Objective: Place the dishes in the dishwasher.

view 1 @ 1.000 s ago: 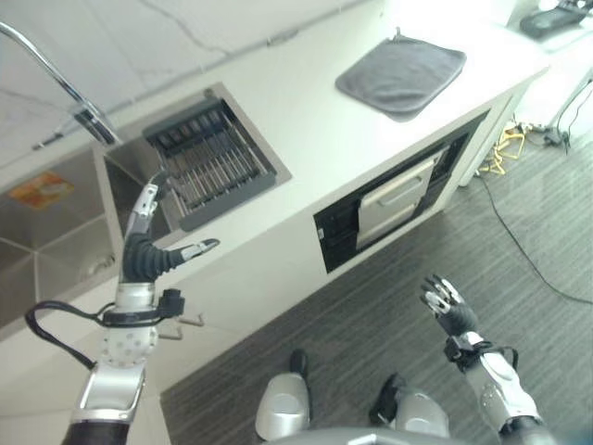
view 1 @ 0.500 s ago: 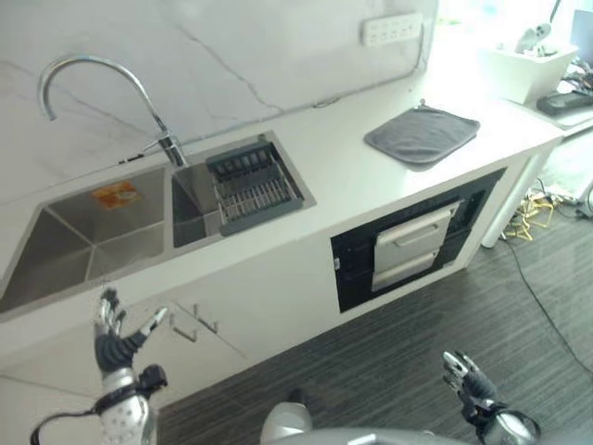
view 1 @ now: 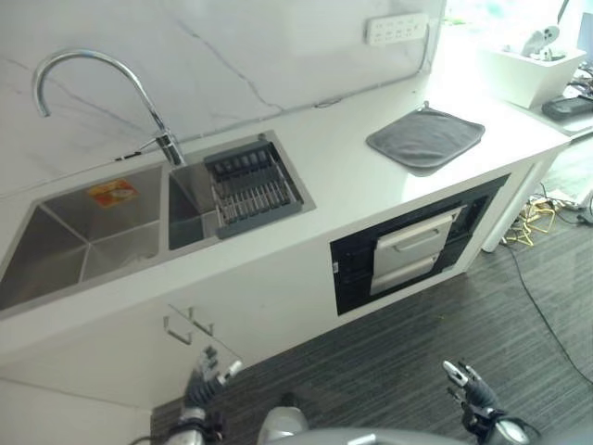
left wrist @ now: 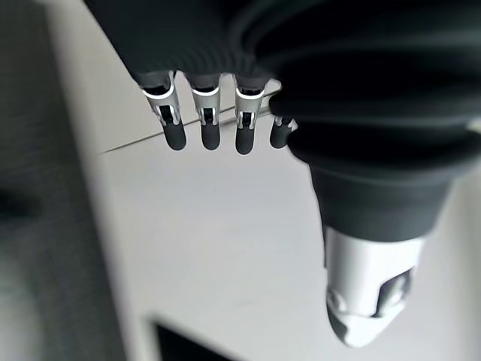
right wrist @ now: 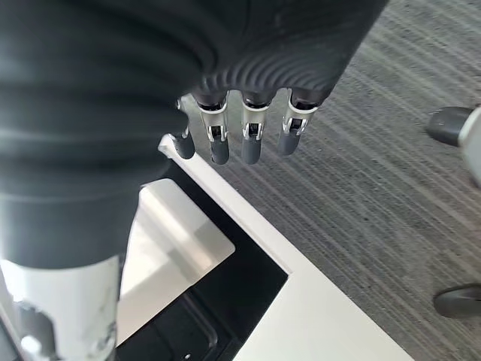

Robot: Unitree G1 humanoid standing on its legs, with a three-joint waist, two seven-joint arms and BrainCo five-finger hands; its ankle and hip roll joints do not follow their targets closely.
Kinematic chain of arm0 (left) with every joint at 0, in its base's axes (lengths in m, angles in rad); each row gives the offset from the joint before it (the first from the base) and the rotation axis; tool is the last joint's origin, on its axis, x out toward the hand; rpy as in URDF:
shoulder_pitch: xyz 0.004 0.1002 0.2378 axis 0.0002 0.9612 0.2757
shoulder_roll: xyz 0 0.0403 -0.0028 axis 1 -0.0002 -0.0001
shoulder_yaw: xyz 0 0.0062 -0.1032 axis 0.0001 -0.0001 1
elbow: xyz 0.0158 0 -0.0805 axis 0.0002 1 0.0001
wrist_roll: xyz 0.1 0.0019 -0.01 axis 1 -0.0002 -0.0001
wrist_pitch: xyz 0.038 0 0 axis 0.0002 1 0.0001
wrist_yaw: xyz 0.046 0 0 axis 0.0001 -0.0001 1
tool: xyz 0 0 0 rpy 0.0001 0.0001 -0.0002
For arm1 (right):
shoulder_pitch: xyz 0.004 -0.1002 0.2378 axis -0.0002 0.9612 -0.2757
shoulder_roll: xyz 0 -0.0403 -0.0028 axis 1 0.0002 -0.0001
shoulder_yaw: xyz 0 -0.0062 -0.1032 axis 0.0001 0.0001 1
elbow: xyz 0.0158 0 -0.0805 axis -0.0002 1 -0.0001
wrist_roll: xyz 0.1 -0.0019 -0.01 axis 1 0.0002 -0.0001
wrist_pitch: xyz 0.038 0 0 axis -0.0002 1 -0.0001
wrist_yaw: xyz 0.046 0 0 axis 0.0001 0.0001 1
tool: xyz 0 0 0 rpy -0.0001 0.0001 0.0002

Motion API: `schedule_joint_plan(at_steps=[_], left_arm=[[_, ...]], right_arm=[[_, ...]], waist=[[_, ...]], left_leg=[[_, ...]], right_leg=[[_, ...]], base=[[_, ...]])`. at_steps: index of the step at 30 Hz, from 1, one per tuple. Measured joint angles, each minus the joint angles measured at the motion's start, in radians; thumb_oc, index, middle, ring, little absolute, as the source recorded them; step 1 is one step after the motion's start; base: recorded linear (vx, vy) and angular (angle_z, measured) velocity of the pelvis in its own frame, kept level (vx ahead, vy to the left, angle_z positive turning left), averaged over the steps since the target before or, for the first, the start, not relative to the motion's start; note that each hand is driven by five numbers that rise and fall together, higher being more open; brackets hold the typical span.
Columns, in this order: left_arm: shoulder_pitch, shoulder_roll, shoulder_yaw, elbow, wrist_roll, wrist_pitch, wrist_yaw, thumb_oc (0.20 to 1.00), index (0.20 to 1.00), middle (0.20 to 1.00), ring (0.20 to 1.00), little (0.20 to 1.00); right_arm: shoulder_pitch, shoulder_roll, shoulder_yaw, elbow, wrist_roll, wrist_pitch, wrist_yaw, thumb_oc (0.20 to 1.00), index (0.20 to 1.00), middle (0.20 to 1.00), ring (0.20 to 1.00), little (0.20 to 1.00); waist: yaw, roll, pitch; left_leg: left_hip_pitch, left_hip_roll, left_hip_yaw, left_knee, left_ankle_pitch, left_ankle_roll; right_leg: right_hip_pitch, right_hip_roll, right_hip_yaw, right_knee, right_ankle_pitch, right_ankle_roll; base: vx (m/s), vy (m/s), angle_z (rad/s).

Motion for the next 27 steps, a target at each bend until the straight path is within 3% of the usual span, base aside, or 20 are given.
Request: schedule_joint_plan(at_steps=[3, 5, 9, 11, 12, 14, 15, 20, 23, 27], left_arm=[[-0.023, 0.000, 0.033, 0.122, -0.007, 0.143, -0.075, 1.000, 1.000, 1.000, 1.000, 1.000], [-0.035, 0.005, 0.032, 0.203, -0.027, 0.284, -0.151, 1.000, 1.000, 1.000, 1.000, 1.000], [-0.065, 0.046, 0.026, 0.221, -0.008, 0.415, -0.253, 1.000, 1.000, 1.000, 1.000, 1.000], [-0.094, 0.069, -0.011, 0.220, 0.043, 0.442, -0.294, 1.000, 1.000, 1.000, 1.000, 1.000], [-0.146, 0.073, -0.046, 0.204, 0.050, 0.457, -0.312, 1.000, 1.000, 1.000, 1.000, 1.000], [-0.177, 0.078, -0.081, 0.209, 0.078, 0.473, -0.308, 1.000, 1.000, 1.000, 1.000, 1.000], [-0.176, 0.091, -0.110, 0.207, 0.093, 0.482, -0.303, 1.000, 1.000, 1.000, 1.000, 1.000], [-0.201, 0.103, -0.163, 0.202, 0.116, 0.485, -0.295, 1.000, 1.000, 1.000, 1.000, 1.000], [-0.202, 0.107, -0.168, 0.202, 0.124, 0.500, -0.288, 1.000, 1.000, 1.000, 1.000, 1.000], [-0.211, 0.125, -0.167, 0.203, 0.127, 0.544, -0.289, 1.000, 1.000, 1.000, 1.000, 1.000]], right_arm=[[0.001, 0.009, -0.001, 0.039, -0.024, 0.001, 0.001, 1.000, 1.000, 1.000, 1.000, 1.000], [0.001, 0.012, 0.001, 0.060, -0.054, 0.003, 0.000, 1.000, 1.000, 1.000, 1.000, 1.000], [0.031, 0.003, -0.007, 0.096, -0.086, 0.026, 0.001, 1.000, 1.000, 1.000, 1.000, 1.000], [0.041, -0.003, -0.007, 0.107, -0.108, 0.060, 0.004, 1.000, 1.000, 1.000, 1.000, 1.000], [0.065, -0.003, -0.005, 0.116, -0.147, 0.089, 0.017, 1.000, 1.000, 1.000, 1.000, 1.000], [0.069, -0.003, -0.002, 0.125, -0.172, 0.114, 0.026, 1.000, 1.000, 1.000, 1.000, 1.000], [0.065, -0.002, 0.005, 0.142, -0.191, 0.156, 0.046, 1.000, 1.000, 1.000, 1.000, 1.000], [0.038, -0.007, 0.003, 0.166, -0.212, 0.266, 0.058, 1.000, 1.000, 1.000, 1.000, 1.000], [0.037, -0.002, 0.002, 0.176, -0.210, 0.286, 0.065, 1.000, 1.000, 1.000, 1.000, 1.000], [0.041, 0.013, 0.002, 0.184, -0.210, 0.299, 0.085, 1.000, 1.000, 1.000, 1.000, 1.000]], waist=[[-0.006, -0.002, 0.001], [-0.034, -0.002, 0.000], [-0.081, -0.007, 0.003], [-0.102, 0.005, -0.001], [-0.139, 0.002, -0.001], [-0.146, -0.001, -0.002], [-0.162, -0.003, -0.003], [-0.163, -0.021, -0.001], [-0.164, -0.035, -0.003], [-0.179, -0.050, -0.007]], left_leg=[[0.009, 0.003, 0.028, -0.004, -0.001, -0.001], [0.022, 0.004, 0.055, -0.004, -0.008, -0.004], [0.050, 0.007, 0.092, -0.007, -0.024, -0.021], [0.051, 0.008, 0.107, -0.002, -0.041, -0.034], [0.062, 0.010, 0.125, -0.004, -0.041, -0.034], [0.071, 0.013, 0.142, -0.004, -0.050, -0.044], [0.070, 0.023, 0.162, -0.002, -0.052, -0.047], [0.074, 0.031, 0.186, -0.003, -0.056, -0.041], [0.090, 0.029, 0.202, -0.004, -0.062, -0.042], [0.105, 0.029, 0.242, -0.005, -0.072, -0.044]], right_leg=[[-0.010, 0.001, 0.018, 0.002, -0.003, -0.001], [-0.014, 0.002, 0.041, 0.004, -0.002, 0.001], [-0.025, 0.005, 0.078, 0.005, 0.000, 0.005], [-0.032, 0.010, 0.104, 0.005, 0.010, 0.009], [-0.032, 0.011, 0.109, -0.008, 0.019, 0.010], [-0.034, 0.020, 0.135, -0.011, 0.025, 0.009], [-0.038, 0.036, 0.152, -0.032, 0.039, 0.008], [-0.046, 0.057, 0.169, -0.075, 0.069, 0.006], [-0.039, 0.061, 0.186, -0.088, 0.080, 0.008], [-0.019, 0.084, 0.222, -0.177, 0.140, 0.015]], base=[[0.05, 0.005, -0.16], [0.06, 0.049, -0.30], [0.03, 0.040, -0.27], [0.04, 0.021, -0.40], [0.05, 0.009, -0.28], [0.04, -0.009, -0.41], [0.04, -0.010, -0.41], [0.04, 0.004, -0.15], [0.03, 0.033, -0.23], [0.02, 0.041, -0.29]])
